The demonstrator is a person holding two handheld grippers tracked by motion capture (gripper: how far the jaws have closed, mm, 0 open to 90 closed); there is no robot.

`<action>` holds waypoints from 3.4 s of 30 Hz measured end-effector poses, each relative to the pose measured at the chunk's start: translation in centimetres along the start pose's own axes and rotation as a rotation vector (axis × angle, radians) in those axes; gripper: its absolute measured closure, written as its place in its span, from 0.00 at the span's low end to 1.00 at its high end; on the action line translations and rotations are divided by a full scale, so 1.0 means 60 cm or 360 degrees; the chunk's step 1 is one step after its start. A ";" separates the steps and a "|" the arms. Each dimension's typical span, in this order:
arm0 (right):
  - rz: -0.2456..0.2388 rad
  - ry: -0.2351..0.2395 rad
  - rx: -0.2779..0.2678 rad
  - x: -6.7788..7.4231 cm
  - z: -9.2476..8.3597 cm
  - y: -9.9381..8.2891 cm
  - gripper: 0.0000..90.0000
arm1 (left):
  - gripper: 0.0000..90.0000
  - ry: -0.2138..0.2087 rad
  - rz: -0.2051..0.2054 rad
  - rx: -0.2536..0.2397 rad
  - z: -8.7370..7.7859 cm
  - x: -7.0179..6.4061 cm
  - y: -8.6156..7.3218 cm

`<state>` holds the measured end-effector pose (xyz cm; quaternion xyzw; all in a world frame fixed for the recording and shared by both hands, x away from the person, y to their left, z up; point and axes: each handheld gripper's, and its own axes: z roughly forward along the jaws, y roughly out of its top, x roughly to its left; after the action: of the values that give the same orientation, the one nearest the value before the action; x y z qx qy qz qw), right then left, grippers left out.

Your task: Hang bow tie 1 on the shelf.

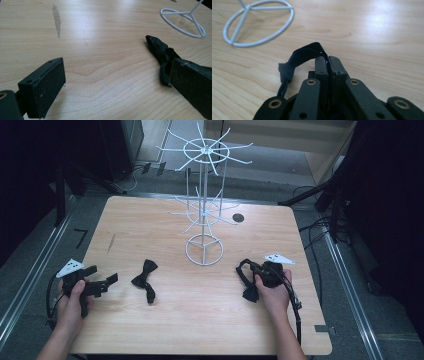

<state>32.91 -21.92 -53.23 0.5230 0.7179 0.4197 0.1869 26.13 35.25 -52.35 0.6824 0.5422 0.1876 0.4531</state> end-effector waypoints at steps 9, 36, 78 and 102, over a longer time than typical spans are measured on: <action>-0.0032 0.0068 -0.0195 0.023 -0.038 0.029 1.00 | 0.02 -0.0001 -0.0002 -0.0012 -0.003 -0.001 -0.002; -0.0104 0.0208 -0.0404 0.054 -0.067 0.155 1.00 | 0.02 0.0167 0.0017 -0.0042 -0.002 -0.010 -0.002; -0.0090 0.0211 -0.0603 0.067 -0.128 0.177 1.00 | 0.02 0.0149 0.0079 -0.0061 -0.006 -0.018 -0.006; -0.0118 0.0291 -0.0675 0.089 -0.143 0.188 1.00 | 0.02 0.0141 0.0097 -0.0059 -0.006 -0.020 -0.007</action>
<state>31.51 -19.43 -38.34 0.4051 0.6462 0.5998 0.2421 25.22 34.32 -52.20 0.6810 0.5372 0.2413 0.4353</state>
